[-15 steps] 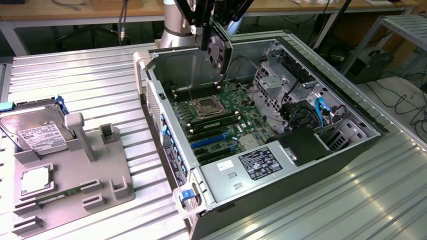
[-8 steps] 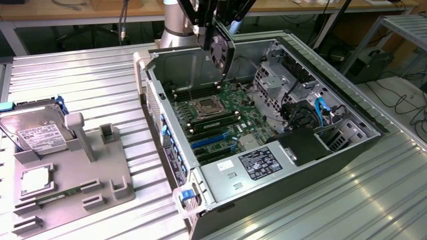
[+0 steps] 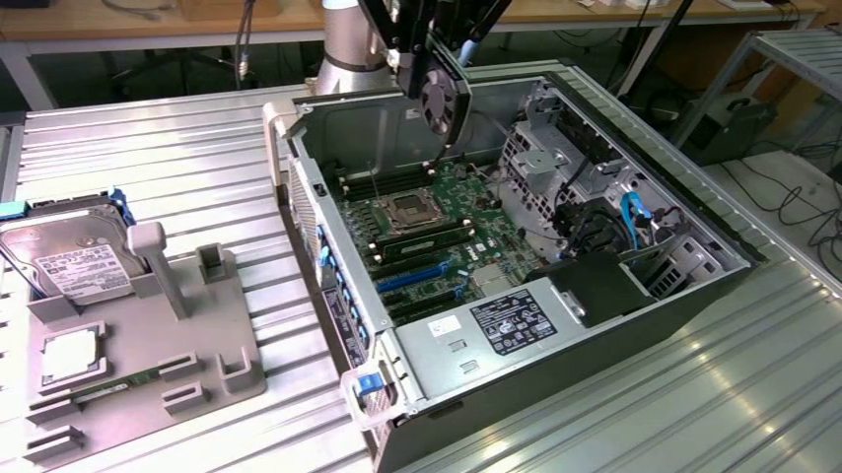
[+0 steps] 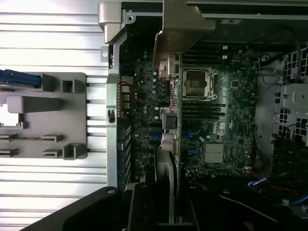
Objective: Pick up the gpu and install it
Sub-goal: 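Pick up the gpu and move the gpu toward the slot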
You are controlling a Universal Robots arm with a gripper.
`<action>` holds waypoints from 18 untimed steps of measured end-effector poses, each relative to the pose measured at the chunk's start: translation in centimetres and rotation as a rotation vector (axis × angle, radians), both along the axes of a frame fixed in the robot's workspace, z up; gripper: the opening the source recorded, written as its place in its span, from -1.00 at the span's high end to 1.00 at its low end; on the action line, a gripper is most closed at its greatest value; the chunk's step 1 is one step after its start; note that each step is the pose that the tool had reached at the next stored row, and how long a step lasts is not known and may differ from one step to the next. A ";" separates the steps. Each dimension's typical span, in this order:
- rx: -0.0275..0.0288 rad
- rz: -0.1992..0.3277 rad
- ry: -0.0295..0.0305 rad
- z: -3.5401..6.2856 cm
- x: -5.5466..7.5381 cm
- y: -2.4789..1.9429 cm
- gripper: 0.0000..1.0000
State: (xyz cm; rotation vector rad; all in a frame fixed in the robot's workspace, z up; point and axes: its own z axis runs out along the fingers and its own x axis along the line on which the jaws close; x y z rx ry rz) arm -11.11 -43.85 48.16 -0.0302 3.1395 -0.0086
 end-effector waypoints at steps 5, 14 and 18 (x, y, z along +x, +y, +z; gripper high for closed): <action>0.0000 0.000 -0.0001 -0.02 0.5 0.00 0.44; 0.0000 0.000 -0.0003 -0.04 1.2 0.00 0.44; 0.0000 0.000 -0.0004 -0.05 1.6 0.00 0.44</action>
